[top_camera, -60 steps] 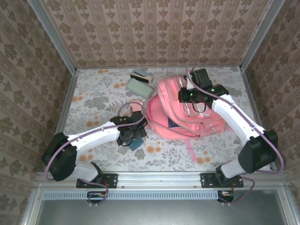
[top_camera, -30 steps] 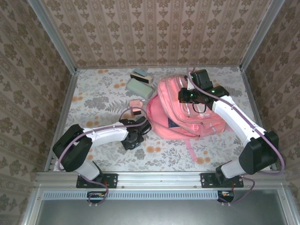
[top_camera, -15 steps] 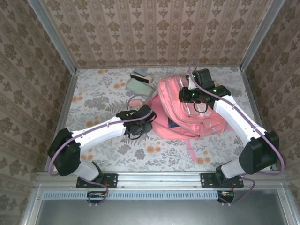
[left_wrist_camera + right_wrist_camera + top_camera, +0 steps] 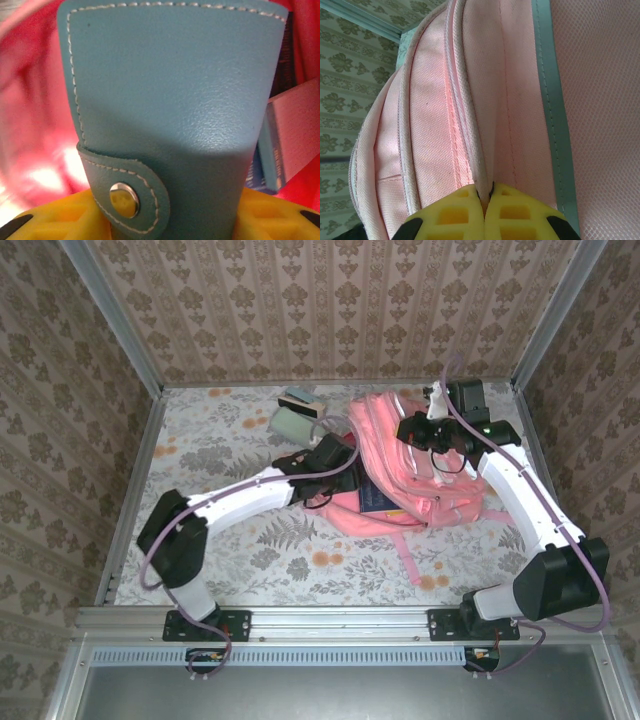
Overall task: Pack the student bag
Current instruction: Place the personal item in the student bag.
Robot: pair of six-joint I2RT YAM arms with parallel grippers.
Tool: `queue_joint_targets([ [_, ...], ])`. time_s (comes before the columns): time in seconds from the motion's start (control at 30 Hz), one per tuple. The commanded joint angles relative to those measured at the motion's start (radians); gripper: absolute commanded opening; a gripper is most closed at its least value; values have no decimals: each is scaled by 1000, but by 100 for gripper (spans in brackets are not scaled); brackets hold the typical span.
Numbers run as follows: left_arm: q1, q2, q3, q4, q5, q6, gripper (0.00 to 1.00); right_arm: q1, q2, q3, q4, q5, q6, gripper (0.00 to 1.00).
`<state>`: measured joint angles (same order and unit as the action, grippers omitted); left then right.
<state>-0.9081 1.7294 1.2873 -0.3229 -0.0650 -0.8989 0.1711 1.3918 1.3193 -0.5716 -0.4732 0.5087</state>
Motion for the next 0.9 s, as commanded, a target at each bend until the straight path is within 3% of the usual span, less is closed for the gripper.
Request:
queue_joint_targets([
  [0.0, -7, 79, 82, 104, 100, 90, 51, -12, -49, 62, 110, -115, 52, 1],
  [0.37, -25, 292, 283, 160, 199, 102, 53, -25, -42, 46, 136, -137, 85, 3],
  [0.63, 22, 356, 384, 78, 120, 140, 53, -25, -49, 15, 160, -155, 104, 4],
  [0.87, 43, 429, 487, 105, 126, 148, 56, -22, -53, -5, 172, -181, 103, 4],
])
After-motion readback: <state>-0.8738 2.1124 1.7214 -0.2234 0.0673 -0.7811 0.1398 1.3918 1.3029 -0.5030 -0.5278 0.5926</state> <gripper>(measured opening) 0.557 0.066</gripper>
